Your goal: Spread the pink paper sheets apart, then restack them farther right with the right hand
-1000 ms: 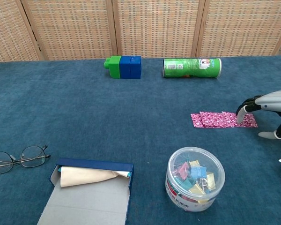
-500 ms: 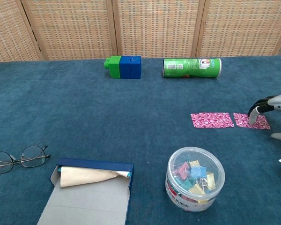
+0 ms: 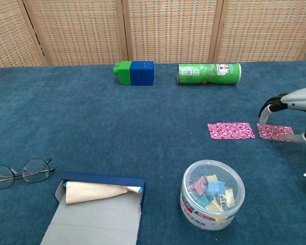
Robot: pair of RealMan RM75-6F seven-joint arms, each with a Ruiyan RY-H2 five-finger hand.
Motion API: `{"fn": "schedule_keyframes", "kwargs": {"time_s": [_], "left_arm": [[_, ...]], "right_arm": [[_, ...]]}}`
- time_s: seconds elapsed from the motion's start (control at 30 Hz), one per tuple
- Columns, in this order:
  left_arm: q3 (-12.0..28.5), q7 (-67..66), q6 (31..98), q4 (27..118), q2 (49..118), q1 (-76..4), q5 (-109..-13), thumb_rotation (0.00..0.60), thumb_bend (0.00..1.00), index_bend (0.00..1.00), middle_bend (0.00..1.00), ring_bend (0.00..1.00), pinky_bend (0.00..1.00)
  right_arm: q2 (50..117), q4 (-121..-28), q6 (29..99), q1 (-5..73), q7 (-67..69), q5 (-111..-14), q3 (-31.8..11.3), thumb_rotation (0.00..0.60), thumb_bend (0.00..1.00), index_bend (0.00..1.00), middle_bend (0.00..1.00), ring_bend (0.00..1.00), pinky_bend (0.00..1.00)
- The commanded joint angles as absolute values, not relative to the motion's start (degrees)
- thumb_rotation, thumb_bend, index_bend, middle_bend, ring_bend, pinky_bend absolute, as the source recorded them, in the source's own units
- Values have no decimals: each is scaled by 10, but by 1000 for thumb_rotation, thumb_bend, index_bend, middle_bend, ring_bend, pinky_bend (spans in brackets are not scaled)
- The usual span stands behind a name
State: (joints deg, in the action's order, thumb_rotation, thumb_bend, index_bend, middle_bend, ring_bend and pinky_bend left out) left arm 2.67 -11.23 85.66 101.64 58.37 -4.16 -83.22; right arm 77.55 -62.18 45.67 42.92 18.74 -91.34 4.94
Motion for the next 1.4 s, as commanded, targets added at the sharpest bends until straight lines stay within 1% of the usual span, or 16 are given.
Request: {"fn": "schedule_keyframes", "kwargs": {"time_s": [0.03,0.27,0.53,1.07,1.4], "left_arm": [[27,-108,856,1013,584,-41,-831,559,112,19,0,0,0],[26,-96,855,1003,583,-38,-826,559,113,19,0,0,0],[24,-90,858,997,583,-34,-825,561,111,19,0,0,0],[23,-91,858,1000,583,-31,-824,559,111,19,0,0,0],[21,-88,859,997,585,-28,-823,560,111,18,0,0,0]], "right_arm": [[774,-638,442,443,178,-908,39,600,466,245,167,0,0],[791,-653,421,457,159,-907,36,600,466,245,167,0,0],[806,-650,414,463,151,-906,36,600,466,245,167,0,0],[827,-612,409,464,141,-905,42,600,466,245,167,0,0],[843,-585,400,471,141,-896,34,600,466,245,167,0,0]]}}
